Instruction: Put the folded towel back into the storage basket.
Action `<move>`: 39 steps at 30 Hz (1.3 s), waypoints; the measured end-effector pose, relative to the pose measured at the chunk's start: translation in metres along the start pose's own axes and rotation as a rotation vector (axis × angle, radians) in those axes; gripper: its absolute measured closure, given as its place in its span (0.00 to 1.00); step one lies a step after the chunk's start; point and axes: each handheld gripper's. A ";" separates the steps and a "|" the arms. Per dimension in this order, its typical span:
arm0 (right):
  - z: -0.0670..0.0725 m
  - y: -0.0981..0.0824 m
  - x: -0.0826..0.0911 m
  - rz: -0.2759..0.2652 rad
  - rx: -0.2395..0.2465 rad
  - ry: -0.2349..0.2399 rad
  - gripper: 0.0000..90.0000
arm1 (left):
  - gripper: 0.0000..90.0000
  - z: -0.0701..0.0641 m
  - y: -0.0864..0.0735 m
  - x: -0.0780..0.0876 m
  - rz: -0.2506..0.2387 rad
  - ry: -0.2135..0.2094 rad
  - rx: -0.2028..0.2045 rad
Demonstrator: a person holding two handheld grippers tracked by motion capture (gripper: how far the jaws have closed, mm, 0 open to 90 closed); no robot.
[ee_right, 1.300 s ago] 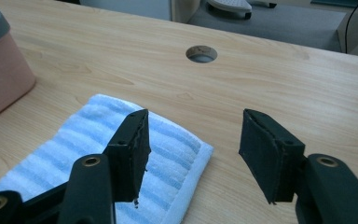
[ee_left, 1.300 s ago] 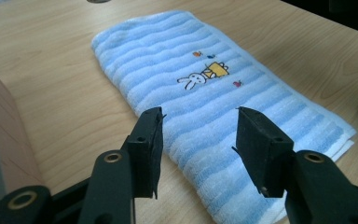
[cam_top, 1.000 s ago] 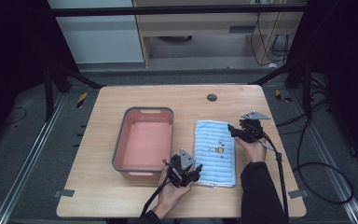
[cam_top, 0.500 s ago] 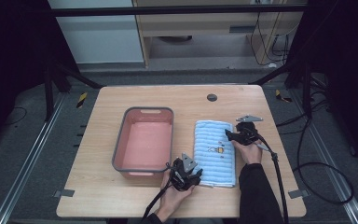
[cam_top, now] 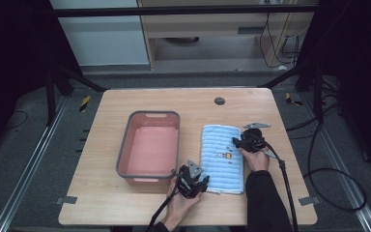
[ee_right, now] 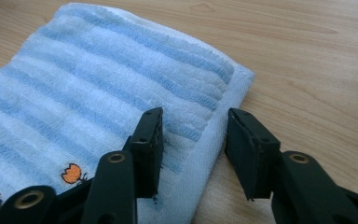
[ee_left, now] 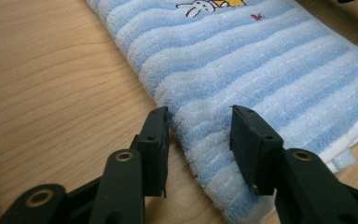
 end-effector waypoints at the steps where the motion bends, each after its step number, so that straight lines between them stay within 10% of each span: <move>1: 0.001 0.000 0.000 -0.002 0.000 0.004 0.68 | 0.67 0.000 0.000 0.000 -0.001 -0.004 0.007; 10: 0.005 0.001 0.001 0.003 -0.028 0.041 0.91 | 0.85 -0.004 -0.001 0.000 -0.016 -0.003 0.023; 39: 0.022 0.051 0.060 -0.191 0.030 0.085 0.92 | 0.94 -0.005 0.041 0.043 -0.128 -0.091 -0.001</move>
Point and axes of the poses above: each handheld gripper's, and its own axes: x roughly backward along the jaws, y roughly out of its top, z roughly to its left, and after that the axes turned 14 degrees about -z, right-handed
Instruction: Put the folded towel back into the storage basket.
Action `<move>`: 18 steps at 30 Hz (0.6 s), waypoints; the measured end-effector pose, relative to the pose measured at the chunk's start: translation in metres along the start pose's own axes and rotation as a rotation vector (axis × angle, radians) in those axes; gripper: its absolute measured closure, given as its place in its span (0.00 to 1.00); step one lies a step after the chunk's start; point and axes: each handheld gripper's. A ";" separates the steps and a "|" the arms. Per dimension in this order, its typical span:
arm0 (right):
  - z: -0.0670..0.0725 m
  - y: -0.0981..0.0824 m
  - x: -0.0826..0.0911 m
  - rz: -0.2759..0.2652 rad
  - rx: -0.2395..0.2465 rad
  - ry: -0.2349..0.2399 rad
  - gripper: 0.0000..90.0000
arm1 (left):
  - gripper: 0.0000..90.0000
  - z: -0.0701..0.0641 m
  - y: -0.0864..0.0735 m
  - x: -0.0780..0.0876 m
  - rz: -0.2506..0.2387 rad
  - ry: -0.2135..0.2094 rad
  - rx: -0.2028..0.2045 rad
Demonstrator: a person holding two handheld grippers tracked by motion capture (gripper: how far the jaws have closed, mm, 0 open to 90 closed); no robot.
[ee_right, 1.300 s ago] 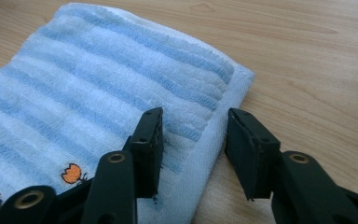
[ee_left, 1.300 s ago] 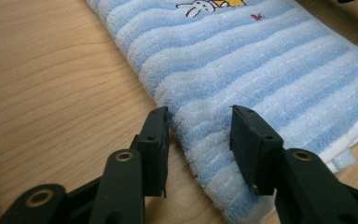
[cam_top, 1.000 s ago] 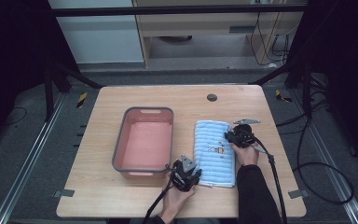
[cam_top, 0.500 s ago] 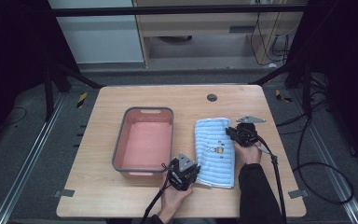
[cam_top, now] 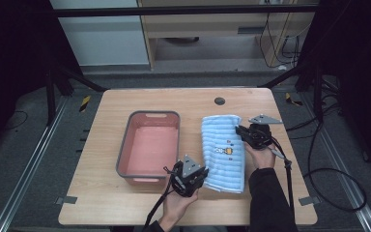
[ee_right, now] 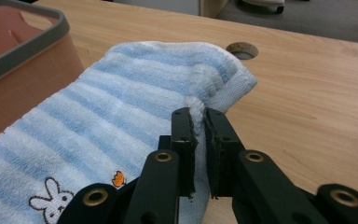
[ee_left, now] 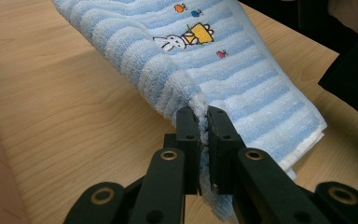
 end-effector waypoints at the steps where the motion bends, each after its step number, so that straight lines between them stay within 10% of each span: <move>1: 0.000 0.002 0.001 0.000 0.005 0.000 0.92 | 0.94 0.000 0.001 0.001 -0.002 -0.001 0.002; 18: 0.017 0.035 0.018 -0.072 0.046 0.000 0.92 | 0.94 -0.002 0.026 0.023 -0.057 -0.015 -0.026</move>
Point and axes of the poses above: each handheld gripper's, and its own axes: x roughly backward along the jaws, y roughly out of its top, z roughly to its left, and after that the axes turned 14 degrees about -z, right-handed
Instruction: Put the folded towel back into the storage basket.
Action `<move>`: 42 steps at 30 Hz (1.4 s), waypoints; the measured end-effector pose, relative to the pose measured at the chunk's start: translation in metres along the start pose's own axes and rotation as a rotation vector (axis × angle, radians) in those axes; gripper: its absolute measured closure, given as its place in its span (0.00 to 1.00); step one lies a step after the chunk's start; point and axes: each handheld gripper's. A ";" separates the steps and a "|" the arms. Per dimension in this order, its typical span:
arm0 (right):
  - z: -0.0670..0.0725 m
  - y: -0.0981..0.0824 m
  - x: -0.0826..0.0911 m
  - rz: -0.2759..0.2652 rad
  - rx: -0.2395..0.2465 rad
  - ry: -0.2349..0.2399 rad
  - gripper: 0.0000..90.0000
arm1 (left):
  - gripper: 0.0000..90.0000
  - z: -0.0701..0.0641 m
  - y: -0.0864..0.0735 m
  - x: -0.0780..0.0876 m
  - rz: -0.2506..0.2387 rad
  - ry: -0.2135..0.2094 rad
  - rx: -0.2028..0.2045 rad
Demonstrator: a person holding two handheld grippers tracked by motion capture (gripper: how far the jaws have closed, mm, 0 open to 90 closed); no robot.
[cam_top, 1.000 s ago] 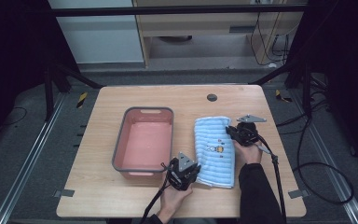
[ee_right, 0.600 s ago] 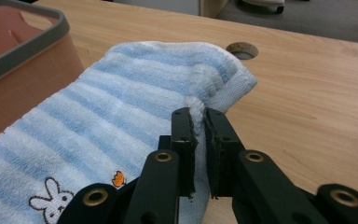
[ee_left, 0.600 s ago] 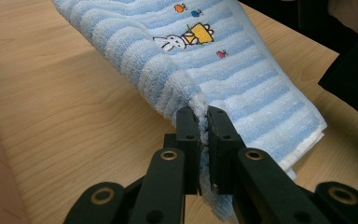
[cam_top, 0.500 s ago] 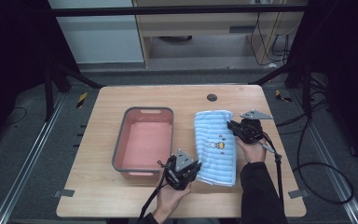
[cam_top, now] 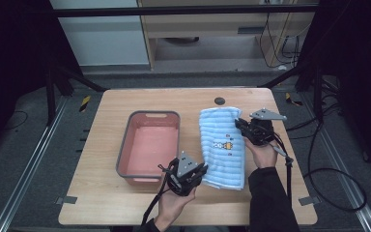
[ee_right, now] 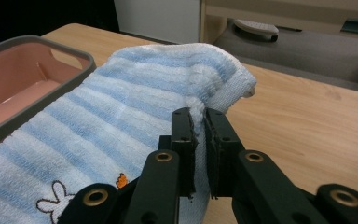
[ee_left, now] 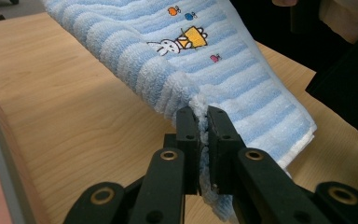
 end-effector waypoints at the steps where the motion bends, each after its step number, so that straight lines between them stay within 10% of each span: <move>1: 0.002 0.005 0.002 -0.015 -0.001 0.002 0.92 | 0.94 0.002 0.004 0.003 -0.008 0.001 0.000; 42: 0.075 0.080 -0.030 -0.093 0.051 0.090 0.93 | 0.94 0.056 0.048 0.074 -0.081 0.106 -0.029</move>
Point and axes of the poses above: each handheld gripper's, and its own axes: x roughly backward along the jaws, y roughly out of its top, z roughly to its left, and after that the axes turned 14 degrees about -z, right-handed
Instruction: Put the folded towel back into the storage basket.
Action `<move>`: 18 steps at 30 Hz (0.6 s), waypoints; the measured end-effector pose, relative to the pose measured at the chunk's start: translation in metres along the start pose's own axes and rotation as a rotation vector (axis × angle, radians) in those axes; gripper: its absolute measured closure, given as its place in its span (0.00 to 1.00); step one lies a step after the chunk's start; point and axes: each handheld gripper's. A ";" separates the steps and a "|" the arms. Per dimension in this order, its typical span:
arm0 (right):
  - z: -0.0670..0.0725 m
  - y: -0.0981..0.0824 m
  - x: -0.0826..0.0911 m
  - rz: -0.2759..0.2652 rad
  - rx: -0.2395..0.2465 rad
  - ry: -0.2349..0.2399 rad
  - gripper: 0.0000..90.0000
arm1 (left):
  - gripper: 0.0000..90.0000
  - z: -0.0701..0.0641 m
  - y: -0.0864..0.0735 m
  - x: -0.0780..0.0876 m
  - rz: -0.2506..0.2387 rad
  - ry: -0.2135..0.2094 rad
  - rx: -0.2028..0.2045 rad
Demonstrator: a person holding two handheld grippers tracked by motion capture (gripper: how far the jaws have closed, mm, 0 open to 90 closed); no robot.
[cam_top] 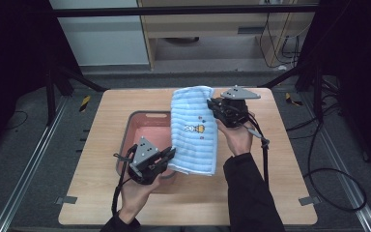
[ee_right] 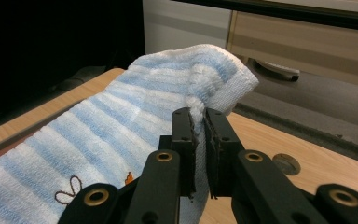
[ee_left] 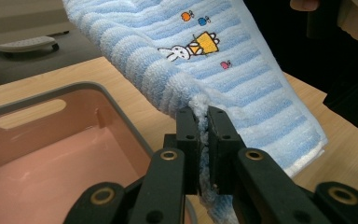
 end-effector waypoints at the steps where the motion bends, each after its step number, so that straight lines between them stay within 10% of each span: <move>1: 0.001 0.001 -0.001 -0.001 -0.002 0.002 0.93 | 0.94 0.002 0.001 0.002 0.000 0.004 0.001; 18: 0.032 0.008 -0.031 -0.003 0.007 0.056 0.93 | 0.94 0.033 0.002 0.032 -0.018 0.071 0.018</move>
Point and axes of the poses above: each handheld gripper's, and its own axes: x roughly backward along the jaws, y roughly out of its top, z roughly to its left, and after that the axes turned 14 degrees about -z, right-handed
